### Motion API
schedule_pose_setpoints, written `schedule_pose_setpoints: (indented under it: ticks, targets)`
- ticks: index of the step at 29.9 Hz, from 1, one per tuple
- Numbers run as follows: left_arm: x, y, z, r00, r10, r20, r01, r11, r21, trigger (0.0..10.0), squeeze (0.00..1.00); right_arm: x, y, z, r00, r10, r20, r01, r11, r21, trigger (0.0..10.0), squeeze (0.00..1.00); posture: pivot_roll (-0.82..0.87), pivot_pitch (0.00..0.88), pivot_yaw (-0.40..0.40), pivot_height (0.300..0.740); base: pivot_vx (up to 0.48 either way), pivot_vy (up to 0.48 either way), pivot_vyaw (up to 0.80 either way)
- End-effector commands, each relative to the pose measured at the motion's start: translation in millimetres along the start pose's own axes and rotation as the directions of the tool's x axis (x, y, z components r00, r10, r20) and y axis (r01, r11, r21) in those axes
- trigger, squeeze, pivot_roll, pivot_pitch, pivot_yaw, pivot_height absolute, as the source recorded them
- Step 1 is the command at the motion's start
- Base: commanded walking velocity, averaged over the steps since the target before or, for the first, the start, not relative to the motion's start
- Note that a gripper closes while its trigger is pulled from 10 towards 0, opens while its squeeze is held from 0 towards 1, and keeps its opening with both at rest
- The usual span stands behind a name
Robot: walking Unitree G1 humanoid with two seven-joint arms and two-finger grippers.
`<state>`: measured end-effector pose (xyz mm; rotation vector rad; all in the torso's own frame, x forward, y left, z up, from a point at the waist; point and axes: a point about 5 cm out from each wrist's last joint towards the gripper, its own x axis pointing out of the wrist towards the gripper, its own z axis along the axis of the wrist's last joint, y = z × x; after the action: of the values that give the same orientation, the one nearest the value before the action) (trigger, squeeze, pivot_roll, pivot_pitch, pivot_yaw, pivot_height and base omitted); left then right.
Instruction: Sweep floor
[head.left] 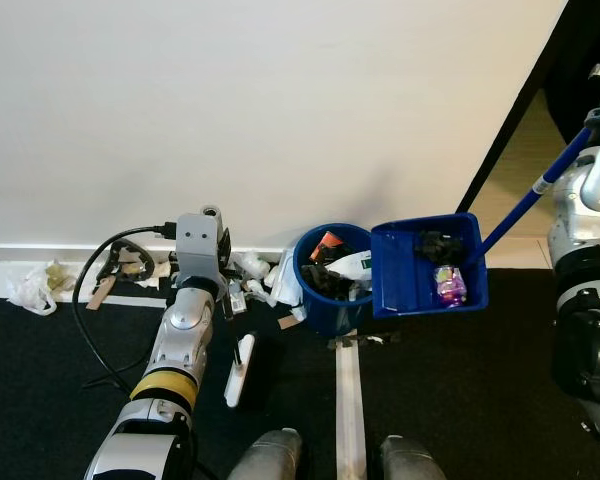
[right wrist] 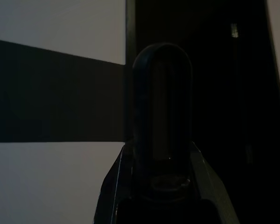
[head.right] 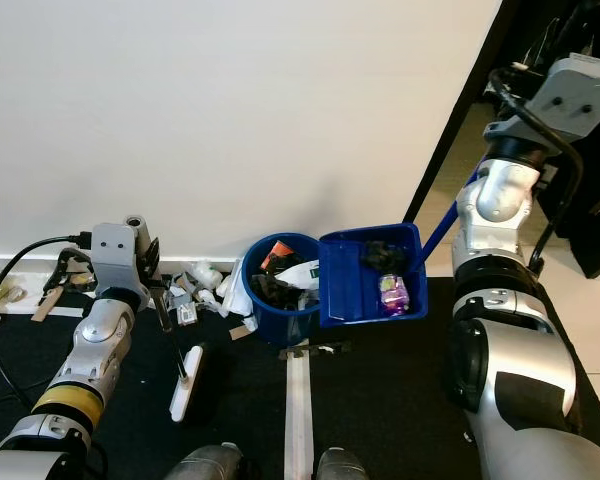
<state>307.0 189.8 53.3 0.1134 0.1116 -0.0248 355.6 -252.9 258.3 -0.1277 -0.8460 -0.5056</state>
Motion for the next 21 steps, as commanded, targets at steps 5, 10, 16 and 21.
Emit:
schedule_pose_setpoints:
  ticks: [5, 10, 16, 21]
  targets:
    - [-0.3, -0.7, 2.9, 1.0, 0.0, 0.027, 0.0, 1.0, 0.007, 10.0, 0.0, -4.0, 22.1, 12.0, 0.995, -0.009, 0.096, 0.01, 1.0, -0.002, 10.0, 0.0, 0.06, 0.0, -0.038, 0.74, 0.0, 0.0, 0.0]
    - [0.5, -0.1, 3.8, 1.0, 0.004, 0.031, -0.005, 1.0, 0.008, 10.0, 0.0, -14.3, 50.1, 20.5, 0.984, 0.038, 0.172, -0.029, 0.998, -0.054, 10.0, 0.0, 0.05, 0.0, -0.038, 0.74, 0.0, 0.0, 0.0]
    - [0.4, 0.4, 4.0, 0.999, 0.008, 0.034, -0.008, 1.0, 0.01, 10.0, 0.0, -24.8, 79.9, 32.2, 0.961, 0.101, 0.259, -0.082, 0.993, -0.083, 10.0, 0.0, 0.05, 0.0, -0.041, 0.74, 0.0, 0.0, 0.0]
    - [0.1, 2.4, 3.9, 0.999, 0.014, 0.036, -0.014, 1.0, 0.012, 10.0, 0.0, -26.4, 99.4, 40.8, 0.95, 0.102, 0.295, -0.084, 0.994, -0.073, 10.0, 0.0, 0.05, 0.0, -0.045, 0.74, 0.0, 0.0, 0.0]
